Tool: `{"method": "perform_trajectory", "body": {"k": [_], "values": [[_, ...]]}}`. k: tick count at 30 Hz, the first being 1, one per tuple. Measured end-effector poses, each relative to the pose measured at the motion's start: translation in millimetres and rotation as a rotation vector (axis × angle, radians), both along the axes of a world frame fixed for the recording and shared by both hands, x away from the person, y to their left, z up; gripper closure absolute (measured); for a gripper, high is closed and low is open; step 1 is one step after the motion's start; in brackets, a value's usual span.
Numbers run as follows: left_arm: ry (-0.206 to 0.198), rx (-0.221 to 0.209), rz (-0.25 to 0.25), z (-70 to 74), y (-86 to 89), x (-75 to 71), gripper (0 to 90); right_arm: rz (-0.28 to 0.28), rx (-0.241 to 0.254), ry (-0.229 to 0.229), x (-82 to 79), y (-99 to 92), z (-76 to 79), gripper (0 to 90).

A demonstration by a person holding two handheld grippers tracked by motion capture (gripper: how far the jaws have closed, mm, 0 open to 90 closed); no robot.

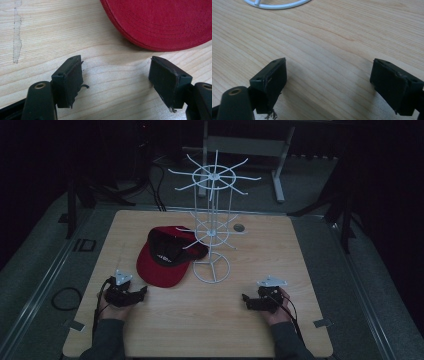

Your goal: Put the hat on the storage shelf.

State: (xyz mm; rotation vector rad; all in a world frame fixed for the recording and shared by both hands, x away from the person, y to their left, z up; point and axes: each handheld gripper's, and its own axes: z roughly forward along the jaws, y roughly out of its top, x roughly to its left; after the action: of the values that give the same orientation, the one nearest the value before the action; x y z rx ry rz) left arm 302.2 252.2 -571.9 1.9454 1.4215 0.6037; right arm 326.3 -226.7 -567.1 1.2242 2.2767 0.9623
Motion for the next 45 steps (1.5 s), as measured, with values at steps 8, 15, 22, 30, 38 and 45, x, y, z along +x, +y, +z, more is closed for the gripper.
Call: {"method": "perform_trajectory", "body": {"k": [8, 15, 22, 30, 38, 45], "values": [[0.0, 0.001, 0.0, 0.0, 0.0, -0.1, 27.0, 0.0, 0.0, 0.0, 0.0, 0.0, 0.0, 13.7], [0.024, 0.001, -0.013, 3.5, 1.5, 2.2, 34.5, 0.0, 0.0, -0.001, -0.1, -0.1, 0.0, 13.7], [0.07, -0.004, -0.024, 9.9, 6.3, 7.5, 44.5, 0.0, 0.0, -0.001, -0.1, -0.1, 0.0, 13.7], [0.032, -0.031, -0.017, 23.4, 9.2, 11.0, 45.5, 0.0, 0.0, 0.0, -0.1, 0.0, 0.0, 13.7], [0.01, -0.073, -0.014, 35.7, 12.5, 21.2, 41.7, 0.001, 0.0, 0.001, -0.4, -0.2, 0.0, 13.7], [0.011, -0.086, -0.024, 47.3, 12.0, 38.3, 43.0, -0.001, 0.0, 0.0, -0.5, -0.1, 0.1, 13.8]]}}
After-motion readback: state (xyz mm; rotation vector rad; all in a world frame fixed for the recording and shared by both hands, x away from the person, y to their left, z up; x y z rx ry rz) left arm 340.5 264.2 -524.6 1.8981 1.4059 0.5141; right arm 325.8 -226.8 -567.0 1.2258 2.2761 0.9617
